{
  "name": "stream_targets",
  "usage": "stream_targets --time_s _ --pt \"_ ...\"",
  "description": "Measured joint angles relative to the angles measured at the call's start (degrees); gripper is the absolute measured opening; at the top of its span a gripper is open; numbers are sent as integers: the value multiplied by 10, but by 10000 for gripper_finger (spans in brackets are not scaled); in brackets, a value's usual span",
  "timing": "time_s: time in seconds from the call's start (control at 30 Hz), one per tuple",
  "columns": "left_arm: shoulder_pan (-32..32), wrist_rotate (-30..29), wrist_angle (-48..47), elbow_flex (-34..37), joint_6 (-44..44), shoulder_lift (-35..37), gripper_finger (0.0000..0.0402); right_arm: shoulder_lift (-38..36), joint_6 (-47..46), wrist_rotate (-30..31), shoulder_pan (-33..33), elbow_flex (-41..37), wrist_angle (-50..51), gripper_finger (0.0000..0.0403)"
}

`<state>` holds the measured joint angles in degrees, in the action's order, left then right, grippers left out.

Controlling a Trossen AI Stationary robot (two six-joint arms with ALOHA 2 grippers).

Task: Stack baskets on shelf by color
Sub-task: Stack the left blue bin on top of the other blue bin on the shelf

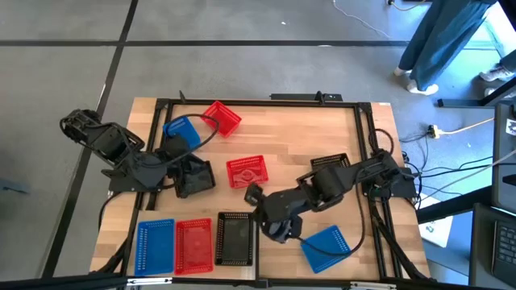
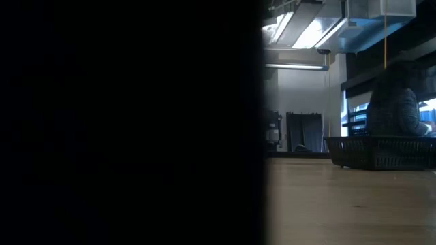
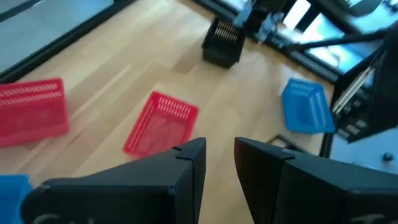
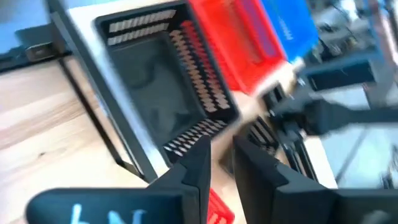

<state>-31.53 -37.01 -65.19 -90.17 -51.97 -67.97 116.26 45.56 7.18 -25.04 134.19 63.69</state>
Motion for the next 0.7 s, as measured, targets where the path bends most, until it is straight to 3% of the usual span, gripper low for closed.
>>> stream_targets --time_s 0.2,0.43,0.7 --pt "7 32 -31 0 -48 26 74 -44 -127 52 15 0 -1 69" --pt "79 58 -73 0 -13 54 74 -98 -262 59 67 0 19 69" --pt "243 240 -163 0 32 70 74 -151 -300 58 176 0 69 69"
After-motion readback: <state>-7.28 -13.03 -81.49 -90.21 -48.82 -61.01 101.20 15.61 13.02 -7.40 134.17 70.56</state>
